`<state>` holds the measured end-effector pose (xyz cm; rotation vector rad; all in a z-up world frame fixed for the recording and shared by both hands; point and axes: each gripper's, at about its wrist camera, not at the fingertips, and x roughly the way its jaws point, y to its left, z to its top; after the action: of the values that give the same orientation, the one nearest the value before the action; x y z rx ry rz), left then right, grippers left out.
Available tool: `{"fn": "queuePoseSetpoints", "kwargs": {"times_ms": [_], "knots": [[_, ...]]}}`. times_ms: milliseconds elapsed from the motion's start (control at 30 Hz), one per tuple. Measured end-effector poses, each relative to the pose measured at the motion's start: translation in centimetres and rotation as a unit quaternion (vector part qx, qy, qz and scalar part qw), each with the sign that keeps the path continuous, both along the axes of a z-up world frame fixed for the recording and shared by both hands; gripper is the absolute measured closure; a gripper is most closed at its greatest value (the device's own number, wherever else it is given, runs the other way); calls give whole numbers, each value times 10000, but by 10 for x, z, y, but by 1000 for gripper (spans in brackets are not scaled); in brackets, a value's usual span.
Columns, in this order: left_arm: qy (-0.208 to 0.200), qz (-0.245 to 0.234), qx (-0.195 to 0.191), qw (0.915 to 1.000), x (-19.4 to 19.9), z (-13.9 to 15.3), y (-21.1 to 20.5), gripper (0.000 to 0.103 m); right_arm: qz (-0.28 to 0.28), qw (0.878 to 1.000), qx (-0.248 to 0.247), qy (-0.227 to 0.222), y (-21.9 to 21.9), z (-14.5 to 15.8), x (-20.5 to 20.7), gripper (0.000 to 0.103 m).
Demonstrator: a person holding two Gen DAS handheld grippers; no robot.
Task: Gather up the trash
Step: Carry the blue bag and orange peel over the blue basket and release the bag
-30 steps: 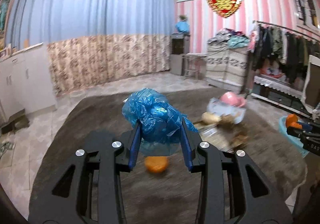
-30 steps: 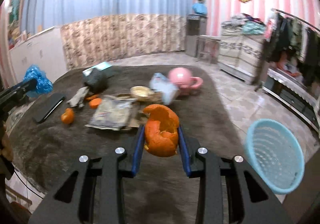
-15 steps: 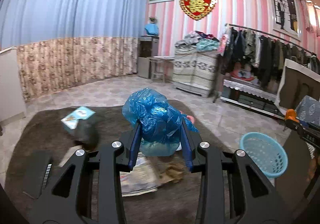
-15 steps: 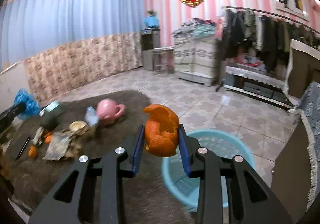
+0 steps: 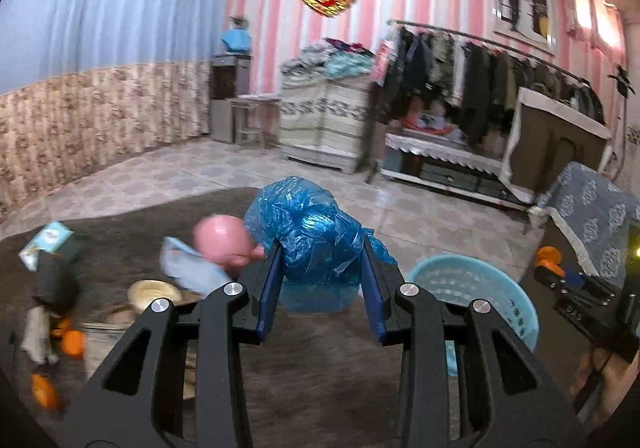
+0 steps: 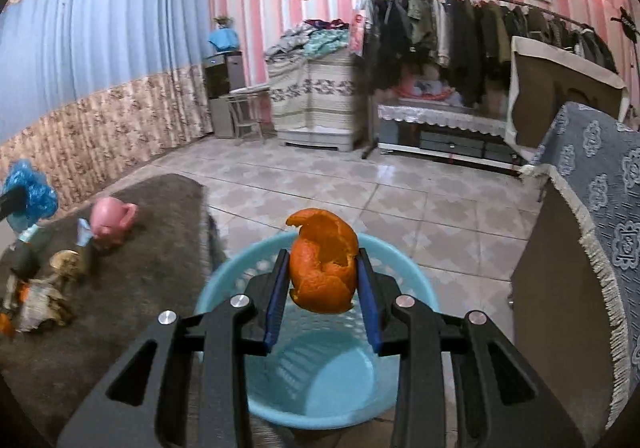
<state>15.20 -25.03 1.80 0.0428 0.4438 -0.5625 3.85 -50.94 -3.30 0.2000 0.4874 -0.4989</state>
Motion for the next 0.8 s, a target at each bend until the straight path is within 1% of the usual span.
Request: {"fn": "queuePoseSetpoints", "kwargs": {"times_ms": [200,333,433,567,700,767,800], "knots": [[76,-544,326,9980,-4,-39,-67,68,-309,9990,309,-53,-34,-15,-16,70],[244,-870,540,9944,0,-70,-109,68,-582,9975,390,-100,-37,-26,-19,70],[401,-1072,574,9918,6,-87,-133,68,-742,9955,558,-181,-39,-33,-27,70],[485,-1284,566,9889,9,-100,-155,68,-836,9942,652,-176,-43,-43,-29,70],[359,-1440,680,9866,8,-103,-169,68,-886,9937,679,-120,-43,-47,-24,70],[389,-1478,693,9858,12,-103,-172,66,-889,9934,708,-141,-44,-45,-23,70],[438,-1492,686,9855,15,-103,-173,61,-882,9934,714,-132,-43,-46,-22,70]]}}
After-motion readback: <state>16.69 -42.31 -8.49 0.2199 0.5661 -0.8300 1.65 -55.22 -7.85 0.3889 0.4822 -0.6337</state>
